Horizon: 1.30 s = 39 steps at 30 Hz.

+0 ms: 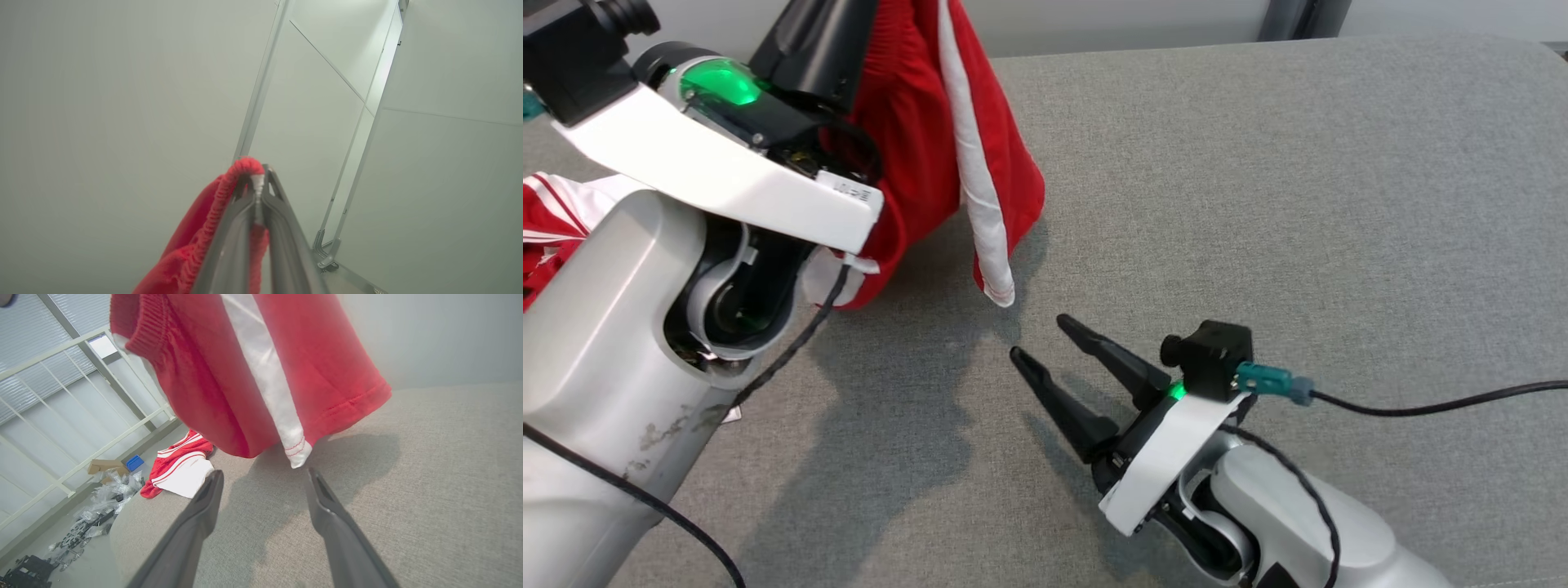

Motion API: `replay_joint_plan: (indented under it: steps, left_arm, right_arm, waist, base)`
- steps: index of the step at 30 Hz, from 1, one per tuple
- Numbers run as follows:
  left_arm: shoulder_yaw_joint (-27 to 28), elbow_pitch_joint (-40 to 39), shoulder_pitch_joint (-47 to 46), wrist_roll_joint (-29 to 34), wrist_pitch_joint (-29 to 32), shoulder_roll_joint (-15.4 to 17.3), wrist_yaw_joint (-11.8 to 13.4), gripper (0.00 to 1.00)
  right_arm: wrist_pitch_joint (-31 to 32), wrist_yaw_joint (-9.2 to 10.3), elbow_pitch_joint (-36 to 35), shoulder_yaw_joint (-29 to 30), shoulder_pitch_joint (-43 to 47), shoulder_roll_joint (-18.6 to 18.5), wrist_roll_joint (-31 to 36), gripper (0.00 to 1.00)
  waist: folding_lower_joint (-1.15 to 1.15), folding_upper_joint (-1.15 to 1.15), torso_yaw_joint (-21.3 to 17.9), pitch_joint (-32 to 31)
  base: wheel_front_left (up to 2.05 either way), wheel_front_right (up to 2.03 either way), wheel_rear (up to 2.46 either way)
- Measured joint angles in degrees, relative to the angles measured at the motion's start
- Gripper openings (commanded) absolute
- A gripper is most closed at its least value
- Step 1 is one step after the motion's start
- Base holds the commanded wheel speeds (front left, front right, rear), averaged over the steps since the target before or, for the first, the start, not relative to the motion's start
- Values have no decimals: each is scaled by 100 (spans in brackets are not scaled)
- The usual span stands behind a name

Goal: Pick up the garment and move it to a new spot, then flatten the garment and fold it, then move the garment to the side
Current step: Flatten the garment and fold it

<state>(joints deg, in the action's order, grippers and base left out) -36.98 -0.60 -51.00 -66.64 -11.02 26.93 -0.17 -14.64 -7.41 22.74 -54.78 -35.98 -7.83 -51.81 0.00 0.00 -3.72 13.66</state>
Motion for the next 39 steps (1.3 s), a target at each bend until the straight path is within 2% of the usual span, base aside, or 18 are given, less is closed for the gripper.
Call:
replay_joint_plan:
  steps: [7, 8, 10, 11, 12, 16, 17, 18, 19, 22, 32, 35, 39]
  left_arm:
    - [-58, -504, 0, -36, 143, -71, 304, 0]
    - [-68, -546, 0, -36, 166, -71, 334, 0]
    - [-92, -627, 0, -36, 199, -67, 364, 0]
    - [-99, -662, 0, -35, 220, -66, 386, 0]
    - [-108, -709, 0, -35, 245, -64, 405, 0]
    - [-134, -818, 0, -35, 278, -67, 430, 0]
    - [-140, -839, 0, -35, 289, -67, 433, 0]
    - [-143, -851, 0, -35, 294, -66, 437, 0]
    - [-146, -857, 0, -35, 294, -66, 448, 0]
    - [-153, -866, 0, -35, 297, -56, 476, 0]
    - [-168, -873, 0, -35, 342, -23, 476, 0]
    - [-115, -810, 1, -36, 335, 59, 476, 0]
    - [73, -619, 39, -181, 290, 250, 466, 0]
  right_arm:
    - [-1, -1, 265, 32, 18, 210, 804, 100]
    - [-1, -1, 311, 79, 16, 234, 877, 94]
    - [0, -1, 433, 116, 19, 261, 1015, 69]
    - [0, 0, 456, 157, 25, 274, 1014, 63]
    - [-1, -1, 480, 194, 23, 287, 1023, 51]
    - [-1, -1, 601, 270, 23, 359, 1103, 45]
    - [0, -1, 610, 290, 22, 366, 1117, 39]
    - [0, -1, 614, 334, 23, 375, 1134, 25]
    - [-1, -1, 617, 390, 22, 378, 1169, 18]
    - [0, -1, 623, 454, 22, 377, 1234, 0]
    - [0, -1, 566, 568, 25, 394, 1344, 0]
    - [0, -1, 519, 1079, 51, 402, 1661, 0]
    - [-1, -1, 53, 2286, 225, 390, 2201, 0]
  waist:
    - [0, 0, -1, -18]
    - [0, 0, -3, -17]
    - [0, 0, -2, -15]
    - [0, 0, 0, -12]
    - [0, 0, 4, -5]
    - [0, 0, 23, 4]
    - [0, 0, 27, 1]
    - [0, 0, 30, -2]
    - [0, 0, 34, -5]
    - [0, 0, 46, -24]
    - [0, 0, 64, -54]
    - [0, 0, 48, -26]
    - [0, 0, -30, 22]
  base:
    - [0, 0, 0]
    - [0, 0, 0]
    - [0, 0, 0]
    - [0, 0, 0]
    - [0, 0, 0]
    - [0, 0, 0]
    - [0, 0, 0]
    - [0, 0, 0]
    - [0, 0, 0]
    - [0, 0, 0]
    - [0, 0, 0]
    - [0, 0, 0]
    - [0, 0, 0]
